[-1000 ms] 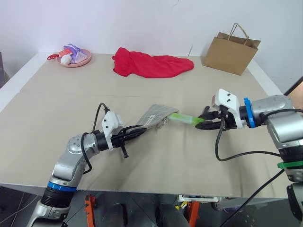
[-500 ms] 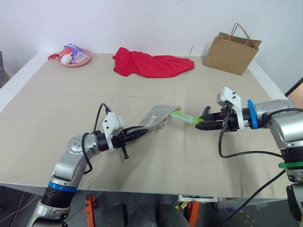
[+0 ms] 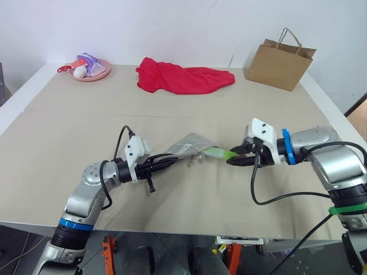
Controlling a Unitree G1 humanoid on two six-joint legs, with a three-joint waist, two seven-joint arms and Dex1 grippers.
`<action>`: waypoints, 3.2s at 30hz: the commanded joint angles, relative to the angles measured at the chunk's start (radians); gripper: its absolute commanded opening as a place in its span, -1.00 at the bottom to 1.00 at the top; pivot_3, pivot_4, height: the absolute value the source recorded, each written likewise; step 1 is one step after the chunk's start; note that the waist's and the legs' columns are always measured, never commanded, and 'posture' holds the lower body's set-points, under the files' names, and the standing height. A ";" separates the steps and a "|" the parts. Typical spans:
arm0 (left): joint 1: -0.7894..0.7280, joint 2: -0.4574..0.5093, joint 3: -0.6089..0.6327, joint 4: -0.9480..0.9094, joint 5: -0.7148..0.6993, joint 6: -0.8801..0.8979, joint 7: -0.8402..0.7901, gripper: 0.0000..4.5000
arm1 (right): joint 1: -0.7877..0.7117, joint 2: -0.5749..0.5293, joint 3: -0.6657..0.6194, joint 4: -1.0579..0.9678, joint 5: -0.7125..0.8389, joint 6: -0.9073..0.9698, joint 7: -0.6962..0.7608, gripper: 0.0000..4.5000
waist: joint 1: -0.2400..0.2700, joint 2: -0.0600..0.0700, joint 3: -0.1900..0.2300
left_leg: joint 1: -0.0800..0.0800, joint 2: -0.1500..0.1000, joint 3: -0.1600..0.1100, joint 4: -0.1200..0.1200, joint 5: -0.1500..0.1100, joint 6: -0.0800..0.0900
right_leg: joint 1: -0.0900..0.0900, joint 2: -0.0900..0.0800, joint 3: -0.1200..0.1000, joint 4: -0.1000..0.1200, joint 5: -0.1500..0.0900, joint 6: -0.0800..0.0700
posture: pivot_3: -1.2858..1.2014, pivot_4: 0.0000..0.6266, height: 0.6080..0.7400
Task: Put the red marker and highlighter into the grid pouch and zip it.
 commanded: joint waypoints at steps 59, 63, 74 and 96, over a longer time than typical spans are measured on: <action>-0.002 -0.007 -0.025 -0.067 -0.027 0.010 -0.012 -1.00 | -0.062 0.367 0.030 0.189 -0.104 -0.293 -0.103 -0.53 | -0.001 0.000 0.000 | 0.001 0.004 0.000 0.001 0.002 -0.001 | 0.001 0.004 -0.002 0.001 0.003 -0.003 | 0.03 -0.52 1.00; -0.015 -0.006 -0.011 -0.066 -0.037 0.023 -0.006 -1.00 | -0.070 0.368 0.005 0.233 -0.107 -0.319 -0.127 -0.53 | -0.001 0.000 0.000 | 0.001 0.004 0.000 0.001 0.002 -0.001 | 0.001 0.004 -0.002 0.001 0.003 -0.003 | 0.03 -0.52 1.00; -0.026 -0.019 -0.009 -0.065 -0.043 0.034 0.002 -1.00 | -0.045 0.352 0.009 0.201 -0.092 -0.292 -0.113 0.89 | 0.000 0.000 0.000 | 0.000 0.004 0.000 0.000 0.002 -0.001 | 0.000 0.004 -0.002 0.001 0.003 -0.003 | 0.03 -0.52 1.00; -0.041 -0.030 0.050 -0.092 -0.123 0.119 0.088 -1.00 | -0.024 0.087 -0.549 0.064 0.473 0.181 -0.106 0.98 | 0.006 0.000 0.000 | 0.000 0.004 -0.001 0.000 0.002 -0.001 | 0.001 0.004 -0.002 0.001 0.003 -0.003 | 0.03 -0.52 1.00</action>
